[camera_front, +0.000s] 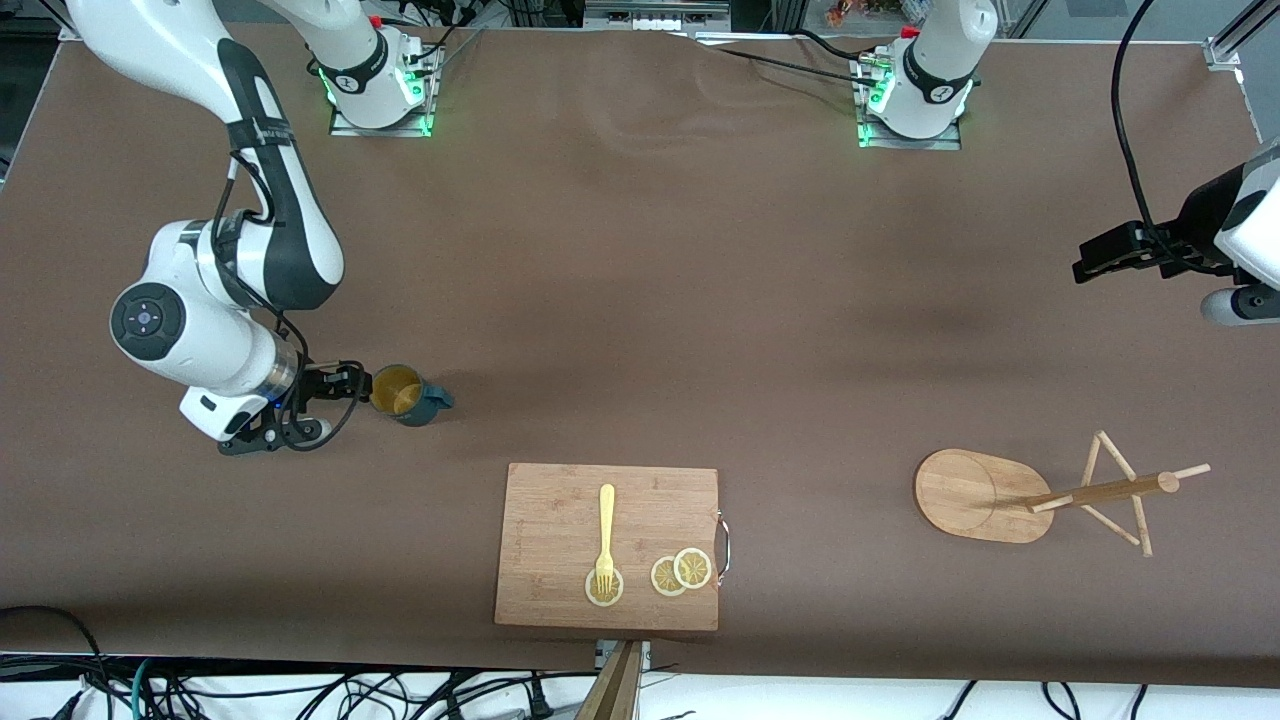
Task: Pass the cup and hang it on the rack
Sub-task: 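Reach the right gripper down and grasp the teal mug's rim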
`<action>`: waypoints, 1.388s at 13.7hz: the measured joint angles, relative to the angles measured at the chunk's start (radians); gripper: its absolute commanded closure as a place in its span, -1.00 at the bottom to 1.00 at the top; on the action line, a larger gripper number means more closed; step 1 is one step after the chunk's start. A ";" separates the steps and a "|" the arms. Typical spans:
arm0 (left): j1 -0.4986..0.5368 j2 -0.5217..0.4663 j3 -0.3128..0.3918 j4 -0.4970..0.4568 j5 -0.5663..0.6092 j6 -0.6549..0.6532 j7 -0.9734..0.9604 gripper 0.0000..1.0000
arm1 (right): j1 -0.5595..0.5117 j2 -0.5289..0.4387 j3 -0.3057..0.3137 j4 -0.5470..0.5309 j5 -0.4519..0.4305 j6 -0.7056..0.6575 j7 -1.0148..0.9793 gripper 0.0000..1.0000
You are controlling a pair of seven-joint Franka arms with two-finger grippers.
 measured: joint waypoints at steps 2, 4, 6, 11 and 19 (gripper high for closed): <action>0.000 0.000 0.000 0.000 0.000 0.000 0.000 -1.00 | 0.000 0.027 0.000 0.005 0.033 0.023 0.001 -0.89; 0.000 0.000 0.000 0.000 0.000 0.000 0.000 -1.00 | 0.001 0.046 0.000 0.005 0.047 0.026 0.001 -0.75; 0.000 0.000 0.000 0.000 0.000 0.000 0.000 -1.00 | 0.003 0.062 0.000 0.001 0.049 0.029 0.002 -0.64; 0.000 0.000 0.000 0.000 0.000 0.000 0.000 -1.00 | 0.005 0.073 0.008 -0.064 0.087 0.119 0.003 -0.14; 0.000 0.000 0.000 0.000 0.000 0.000 0.000 -1.00 | 0.007 0.073 0.015 -0.082 0.088 0.127 0.005 1.00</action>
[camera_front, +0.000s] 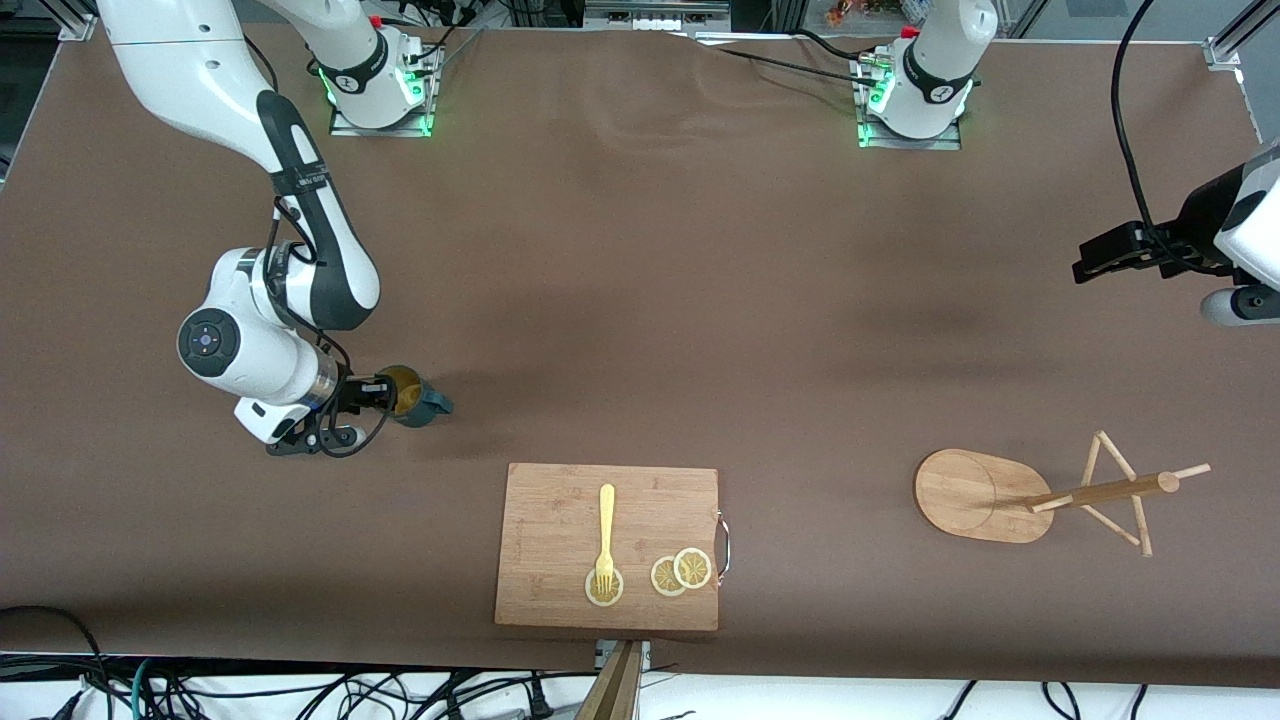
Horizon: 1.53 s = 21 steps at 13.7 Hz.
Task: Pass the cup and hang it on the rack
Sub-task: 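Reach the right gripper down and grasp the teal mug's rim, then lift the teal mug with the right gripper toward the table's middle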
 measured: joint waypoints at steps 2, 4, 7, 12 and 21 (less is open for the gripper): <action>0.000 0.000 0.000 0.000 0.000 0.000 0.000 -1.00 | 0.000 -0.002 0.014 0.000 0.001 -0.008 0.020 1.00; 0.000 0.000 0.000 0.000 0.000 0.000 0.000 -1.00 | 0.003 -0.009 0.047 0.011 0.002 -0.017 0.092 1.00; 0.000 0.000 0.000 0.000 0.000 0.000 0.000 -1.00 | 0.031 -0.033 0.107 0.067 0.001 -0.080 0.198 1.00; -0.001 0.000 0.000 0.000 0.000 0.000 0.000 -1.00 | 0.289 -0.044 0.122 0.162 -0.073 -0.111 0.437 1.00; 0.004 0.023 0.002 0.000 0.000 0.000 0.000 -1.00 | 0.657 0.040 0.122 0.258 -0.153 -0.111 0.795 1.00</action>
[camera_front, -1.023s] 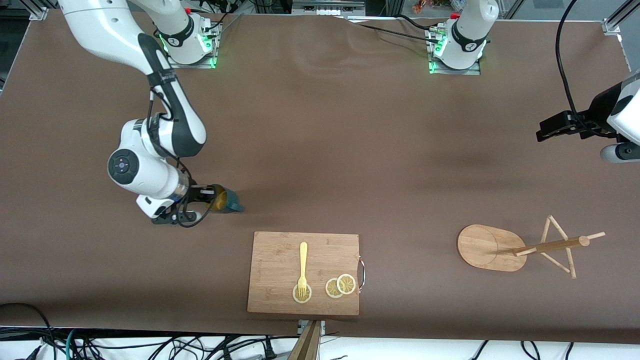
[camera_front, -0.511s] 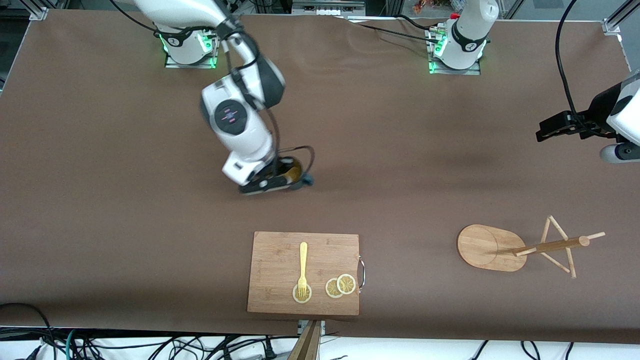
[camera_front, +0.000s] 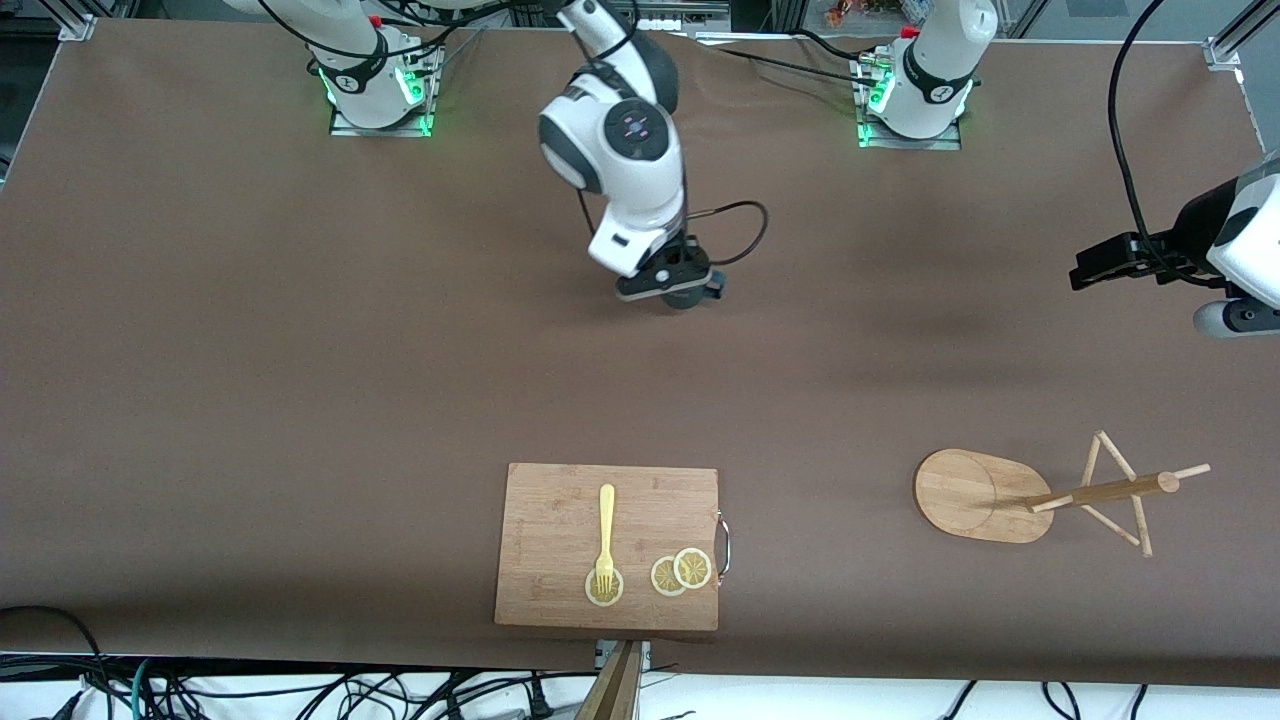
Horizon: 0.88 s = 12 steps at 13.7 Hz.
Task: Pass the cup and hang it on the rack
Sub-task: 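Lift the teal mug with the right gripper toward the table's middle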
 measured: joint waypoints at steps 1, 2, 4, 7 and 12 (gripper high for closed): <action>0.000 0.003 0.000 0.000 0.000 0.000 0.000 -1.00 | 0.024 0.027 -0.001 0.025 -0.015 0.000 0.043 1.00; 0.000 0.007 0.000 0.000 0.000 0.000 0.000 -1.00 | 0.042 0.056 -0.001 0.051 -0.030 0.001 0.083 1.00; 0.000 0.010 0.000 0.000 0.000 0.000 0.000 -1.00 | 0.060 0.116 -0.002 0.096 -0.053 0.021 0.144 0.92; -0.007 0.016 -0.005 0.000 -0.004 0.000 0.006 -1.00 | 0.062 0.180 -0.008 0.136 -0.060 0.080 0.178 0.64; -0.037 0.031 -0.027 -0.005 -0.031 -0.003 0.094 -1.00 | 0.073 0.190 -0.010 0.157 -0.082 0.086 0.232 0.18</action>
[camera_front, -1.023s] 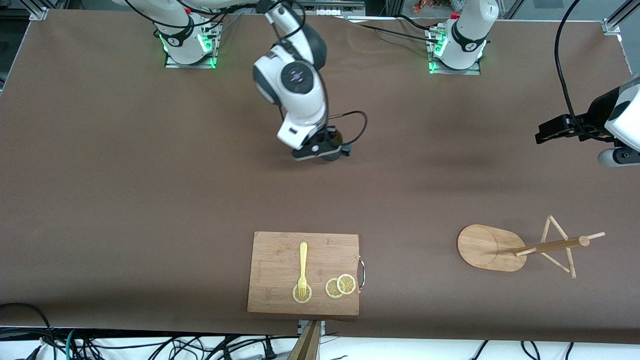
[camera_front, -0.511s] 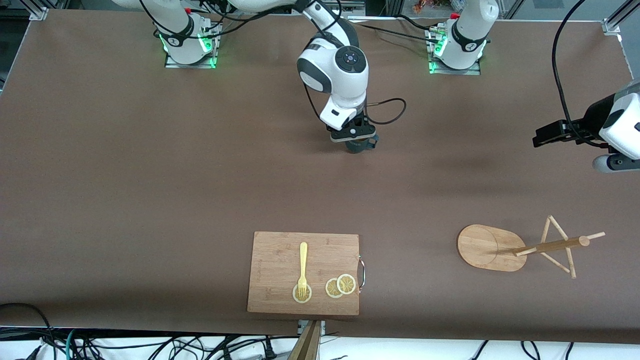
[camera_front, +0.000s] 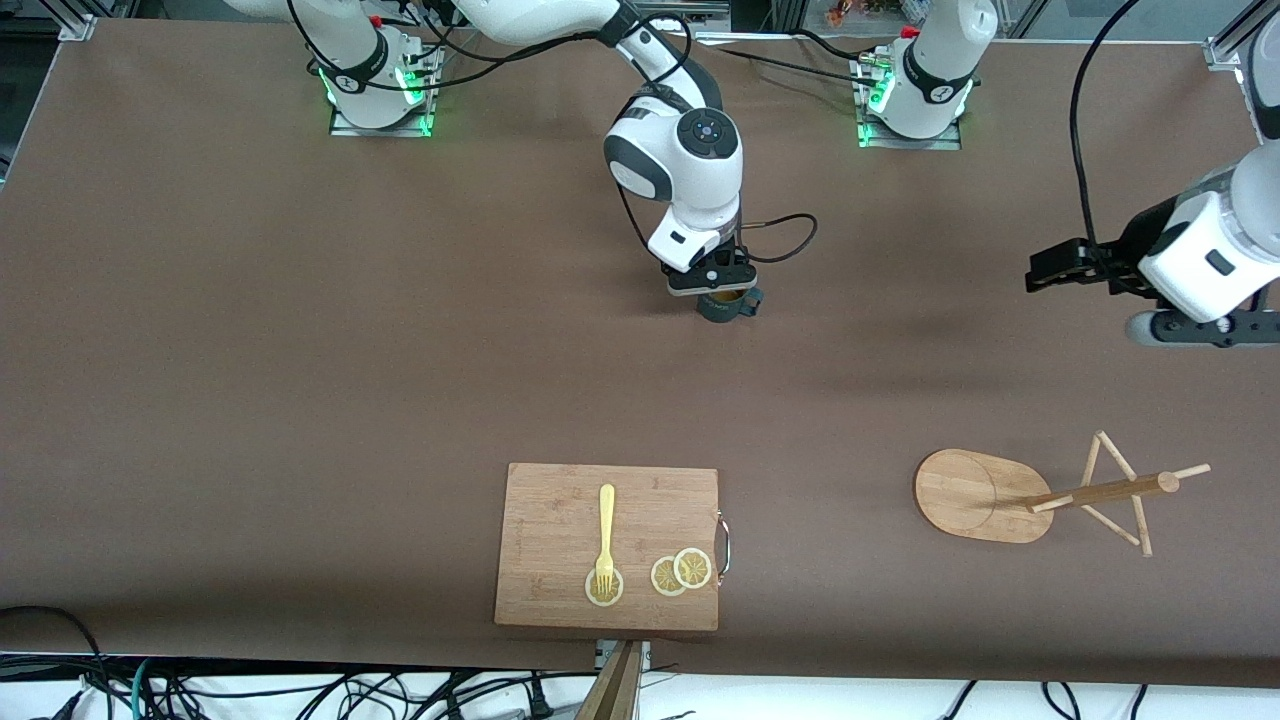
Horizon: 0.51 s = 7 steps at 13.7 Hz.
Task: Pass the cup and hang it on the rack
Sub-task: 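Lift the teal mug with the right gripper toward the table's middle, then grasp the mug handle with the left gripper while the right gripper holds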
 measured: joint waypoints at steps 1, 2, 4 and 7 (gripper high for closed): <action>-0.001 0.003 -0.003 -0.007 -0.020 -0.001 0.072 -1.00 | 0.002 -0.001 0.000 0.005 -0.002 -0.005 0.005 0.01; -0.001 0.004 -0.002 -0.019 -0.050 -0.004 0.162 -1.00 | 0.002 -0.006 -0.001 0.014 -0.002 -0.023 0.006 -0.10; -0.001 0.006 -0.002 -0.057 -0.098 -0.006 0.378 -1.00 | -0.008 -0.049 -0.014 0.034 -0.002 -0.103 0.007 -0.81; -0.004 0.011 -0.003 -0.122 -0.144 -0.007 0.738 -1.00 | -0.077 -0.177 -0.025 0.044 0.007 -0.275 0.005 -1.00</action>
